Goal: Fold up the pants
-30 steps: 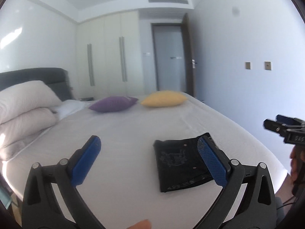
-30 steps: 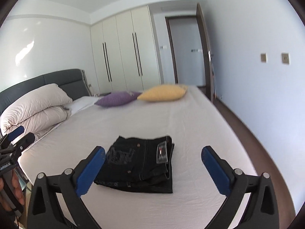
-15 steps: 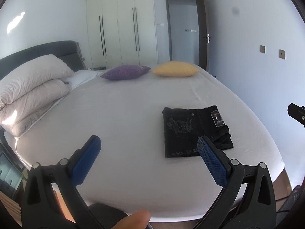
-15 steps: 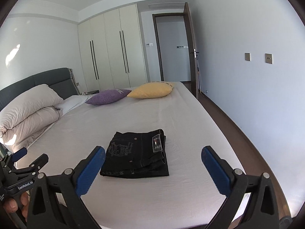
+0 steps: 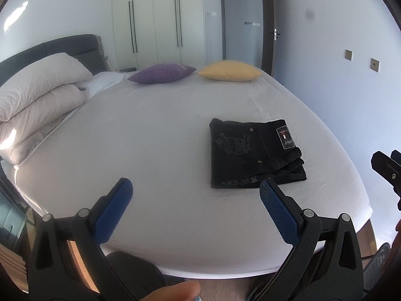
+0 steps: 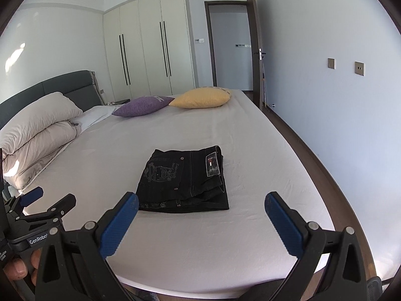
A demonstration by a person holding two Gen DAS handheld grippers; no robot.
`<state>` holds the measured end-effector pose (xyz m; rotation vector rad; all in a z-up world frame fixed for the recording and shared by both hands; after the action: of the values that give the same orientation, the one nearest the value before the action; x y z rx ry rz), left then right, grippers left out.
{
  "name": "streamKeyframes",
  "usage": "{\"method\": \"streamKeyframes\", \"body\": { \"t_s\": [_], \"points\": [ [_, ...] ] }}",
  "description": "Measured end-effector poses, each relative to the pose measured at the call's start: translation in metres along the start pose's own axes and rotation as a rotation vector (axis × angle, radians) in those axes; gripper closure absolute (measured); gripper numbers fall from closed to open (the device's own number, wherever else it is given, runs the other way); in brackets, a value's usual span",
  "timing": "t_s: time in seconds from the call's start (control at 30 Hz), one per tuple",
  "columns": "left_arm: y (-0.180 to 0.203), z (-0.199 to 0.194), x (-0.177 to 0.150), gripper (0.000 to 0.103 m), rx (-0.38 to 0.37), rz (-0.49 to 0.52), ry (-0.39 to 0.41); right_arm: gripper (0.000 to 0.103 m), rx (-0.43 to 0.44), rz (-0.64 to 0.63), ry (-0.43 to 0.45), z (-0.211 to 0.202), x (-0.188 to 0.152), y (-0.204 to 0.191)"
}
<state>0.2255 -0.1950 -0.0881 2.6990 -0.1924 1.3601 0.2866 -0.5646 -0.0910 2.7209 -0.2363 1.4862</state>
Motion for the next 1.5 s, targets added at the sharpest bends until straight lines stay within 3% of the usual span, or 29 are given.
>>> {"method": "streamKeyframes", "body": {
  "t_s": [0.37, 1.5],
  "points": [
    [0.004, 0.024, -0.008, 0.0, -0.01, 0.002, -0.041, 0.0, -0.014, -0.026, -0.044, 0.01, -0.01, -0.004],
    [0.011, 0.033, -0.009, 0.0, -0.029, 0.001, -0.053, 0.0, -0.019, -0.036, -0.069, 0.017, -0.016, -0.006]
  ]
}}
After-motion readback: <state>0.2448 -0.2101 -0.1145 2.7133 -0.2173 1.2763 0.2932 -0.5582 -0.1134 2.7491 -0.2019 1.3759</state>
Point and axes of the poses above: each gripper's, at about its wrist camera, not at the fingertips, and z roughly the way its jaws point, y to its right, x to its top, the point moved 4 cm from there along z, roughly the way its jaws point, and after that the axes turned 7 degrees about -x, right-handed, at the moved point
